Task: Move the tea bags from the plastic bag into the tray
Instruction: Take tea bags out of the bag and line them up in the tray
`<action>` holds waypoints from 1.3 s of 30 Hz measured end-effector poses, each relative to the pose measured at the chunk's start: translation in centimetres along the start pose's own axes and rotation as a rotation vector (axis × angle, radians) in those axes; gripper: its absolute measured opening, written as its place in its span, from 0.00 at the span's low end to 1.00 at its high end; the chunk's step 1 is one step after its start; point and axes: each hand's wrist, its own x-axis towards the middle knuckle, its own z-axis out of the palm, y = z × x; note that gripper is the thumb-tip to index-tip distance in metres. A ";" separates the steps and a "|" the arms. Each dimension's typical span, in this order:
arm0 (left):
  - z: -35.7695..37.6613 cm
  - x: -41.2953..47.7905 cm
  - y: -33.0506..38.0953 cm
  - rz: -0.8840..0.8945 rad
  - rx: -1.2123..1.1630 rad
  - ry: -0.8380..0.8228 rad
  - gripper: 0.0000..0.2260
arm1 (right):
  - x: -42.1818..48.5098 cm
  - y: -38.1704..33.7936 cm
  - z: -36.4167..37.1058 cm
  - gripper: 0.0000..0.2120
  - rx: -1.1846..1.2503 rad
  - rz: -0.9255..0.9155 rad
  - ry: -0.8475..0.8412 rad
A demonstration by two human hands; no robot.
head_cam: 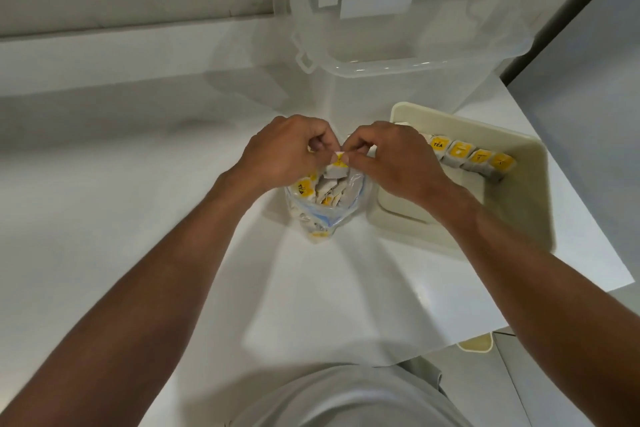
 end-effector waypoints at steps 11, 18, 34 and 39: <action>0.6 -0.4 -0.2 -0.001 0.423 0.016 0.06 | 0.3 -0.5 -2.0 0.04 0.551 0.332 0.055; 0.9 0.0 0.0 -0.007 0.630 -0.055 0.15 | 0.0 -0.8 -2.2 0.06 0.603 0.358 0.019; -1.5 1.2 -0.7 0.088 0.601 -0.132 0.02 | -0.6 -1.2 -1.5 0.04 0.622 0.331 -0.048; -2.9 1.5 -1.0 0.057 0.342 -0.120 0.03 | -0.7 -0.8 -1.3 0.05 0.584 0.330 -0.018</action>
